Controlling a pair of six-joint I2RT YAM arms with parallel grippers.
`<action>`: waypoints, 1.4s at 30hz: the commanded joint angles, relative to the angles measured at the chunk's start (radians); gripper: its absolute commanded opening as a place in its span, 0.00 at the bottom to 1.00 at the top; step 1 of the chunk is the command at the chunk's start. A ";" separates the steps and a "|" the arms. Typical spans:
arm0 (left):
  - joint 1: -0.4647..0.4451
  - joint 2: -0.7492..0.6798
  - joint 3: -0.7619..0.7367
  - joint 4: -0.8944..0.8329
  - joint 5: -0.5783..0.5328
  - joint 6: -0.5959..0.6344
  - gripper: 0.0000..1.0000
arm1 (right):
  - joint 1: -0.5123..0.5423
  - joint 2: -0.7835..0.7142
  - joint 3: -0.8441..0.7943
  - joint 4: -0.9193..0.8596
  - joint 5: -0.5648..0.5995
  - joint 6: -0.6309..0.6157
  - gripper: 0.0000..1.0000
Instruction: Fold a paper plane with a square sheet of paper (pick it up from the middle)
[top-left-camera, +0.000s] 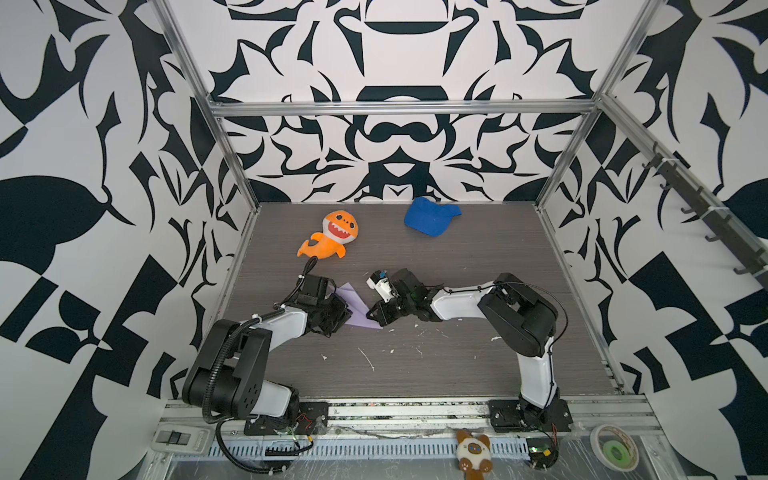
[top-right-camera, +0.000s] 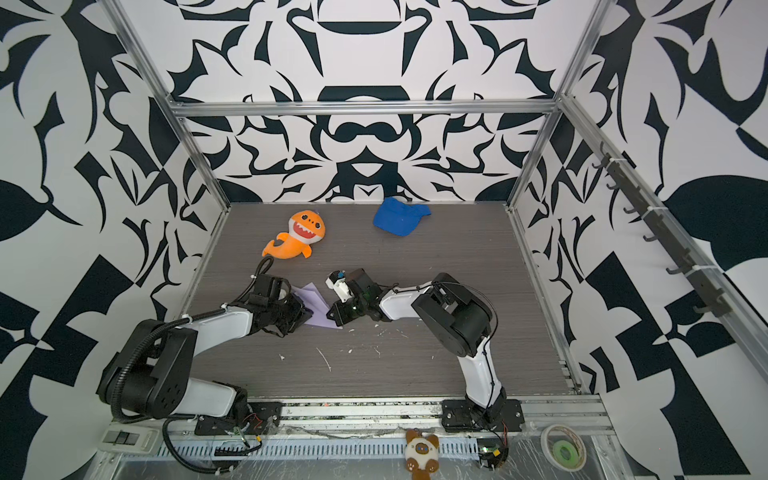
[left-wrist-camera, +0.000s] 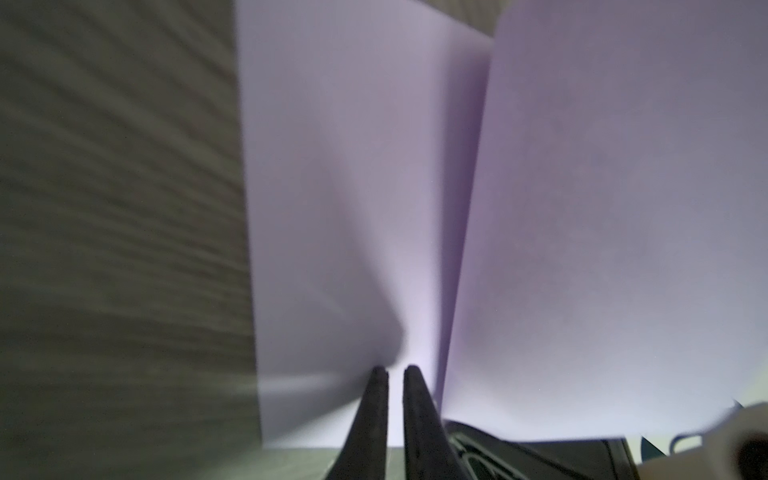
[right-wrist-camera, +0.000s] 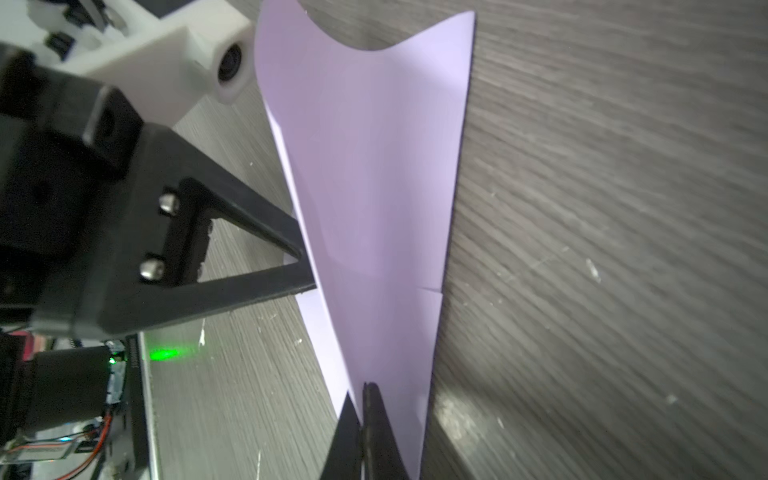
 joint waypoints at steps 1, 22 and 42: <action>-0.003 0.026 0.004 -0.005 -0.009 0.021 0.12 | -0.008 -0.002 0.047 -0.020 -0.055 0.044 0.01; -0.004 -0.044 0.072 -0.108 -0.027 0.117 0.18 | -0.055 0.060 0.084 -0.015 -0.174 0.198 0.01; -0.016 0.069 0.071 0.146 0.109 0.068 0.18 | -0.081 0.114 0.101 -0.021 -0.224 0.276 0.02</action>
